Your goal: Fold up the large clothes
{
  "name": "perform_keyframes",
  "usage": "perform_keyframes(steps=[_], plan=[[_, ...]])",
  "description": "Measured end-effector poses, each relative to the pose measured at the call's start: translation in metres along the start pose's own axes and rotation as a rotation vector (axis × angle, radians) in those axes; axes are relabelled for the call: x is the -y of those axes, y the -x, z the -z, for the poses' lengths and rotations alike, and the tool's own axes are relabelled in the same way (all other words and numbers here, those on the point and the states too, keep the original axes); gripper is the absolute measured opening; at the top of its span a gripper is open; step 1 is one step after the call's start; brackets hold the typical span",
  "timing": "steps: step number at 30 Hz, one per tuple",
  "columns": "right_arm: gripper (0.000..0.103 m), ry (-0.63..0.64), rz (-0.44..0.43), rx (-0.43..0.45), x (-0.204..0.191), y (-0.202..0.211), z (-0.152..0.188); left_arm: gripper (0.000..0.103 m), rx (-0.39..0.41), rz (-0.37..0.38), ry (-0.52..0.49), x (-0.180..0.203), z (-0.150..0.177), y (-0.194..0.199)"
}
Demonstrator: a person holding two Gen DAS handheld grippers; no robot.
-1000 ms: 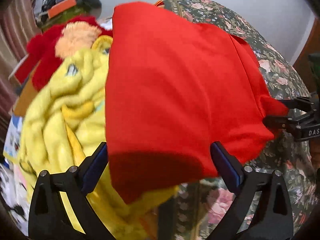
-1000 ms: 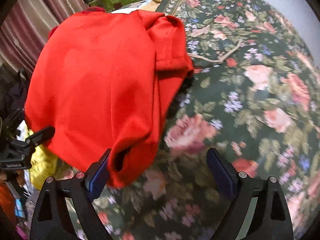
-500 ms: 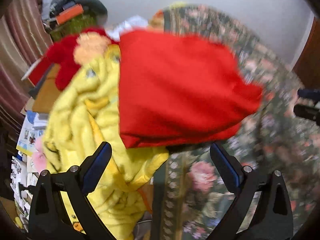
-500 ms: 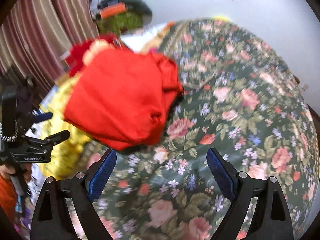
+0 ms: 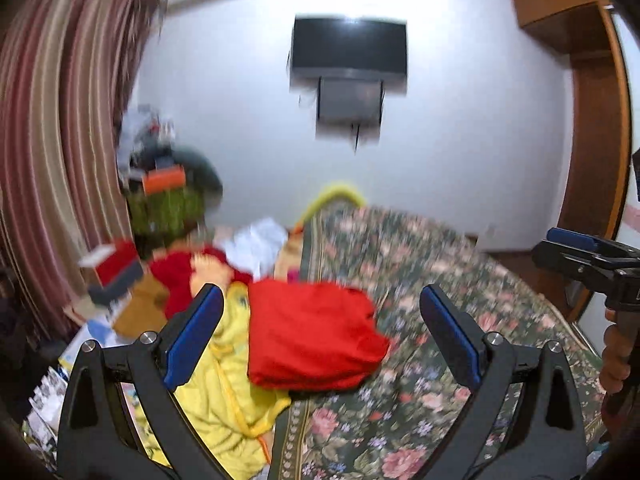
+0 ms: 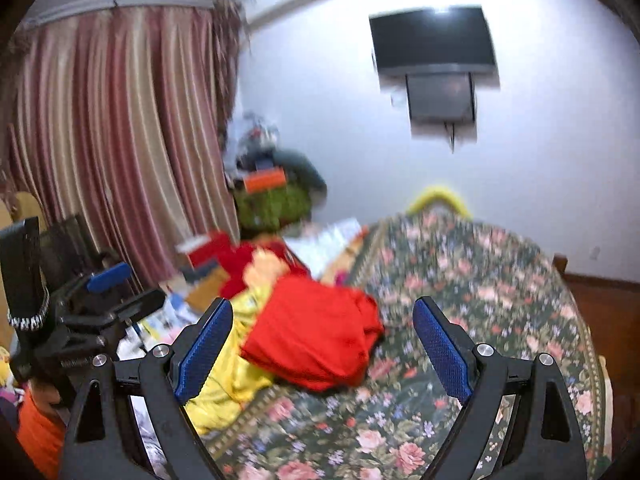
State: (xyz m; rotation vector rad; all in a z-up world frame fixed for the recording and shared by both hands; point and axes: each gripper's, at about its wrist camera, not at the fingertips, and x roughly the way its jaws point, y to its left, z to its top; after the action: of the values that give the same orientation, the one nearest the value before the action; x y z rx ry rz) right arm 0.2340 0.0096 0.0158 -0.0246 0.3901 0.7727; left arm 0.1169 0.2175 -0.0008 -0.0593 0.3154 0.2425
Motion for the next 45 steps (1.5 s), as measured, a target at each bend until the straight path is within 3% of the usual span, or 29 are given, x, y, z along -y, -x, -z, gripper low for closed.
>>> perform_keyframes(steps=[4, 9, 18, 34, 45], plan=[[0.09, 0.002, -0.009, 0.081, -0.013, 0.039, 0.003, 0.1, 0.104, 0.0, -0.012, 0.017, 0.0, 0.044], [0.09, 0.006, 0.015, 0.103, -0.027, 0.063, 0.022, 0.1, 0.176, -0.035, -0.036, 0.029, 0.009, 0.076], [0.09, 0.031, 0.044, 0.102, -0.043, 0.092, 0.045, 0.1, 0.186, -0.024, 0.017, 0.026, 0.025, 0.1], [0.091, 0.056, 0.062, 0.093, -0.053, 0.097, 0.046, 0.1, 0.174, -0.037, -0.017, 0.038, 0.032, 0.103], [0.1, 0.02, 0.056, 0.042, -0.047, 0.089, 0.049, 0.103, 0.146, -0.035, -0.006, 0.041, 0.034, 0.1]])
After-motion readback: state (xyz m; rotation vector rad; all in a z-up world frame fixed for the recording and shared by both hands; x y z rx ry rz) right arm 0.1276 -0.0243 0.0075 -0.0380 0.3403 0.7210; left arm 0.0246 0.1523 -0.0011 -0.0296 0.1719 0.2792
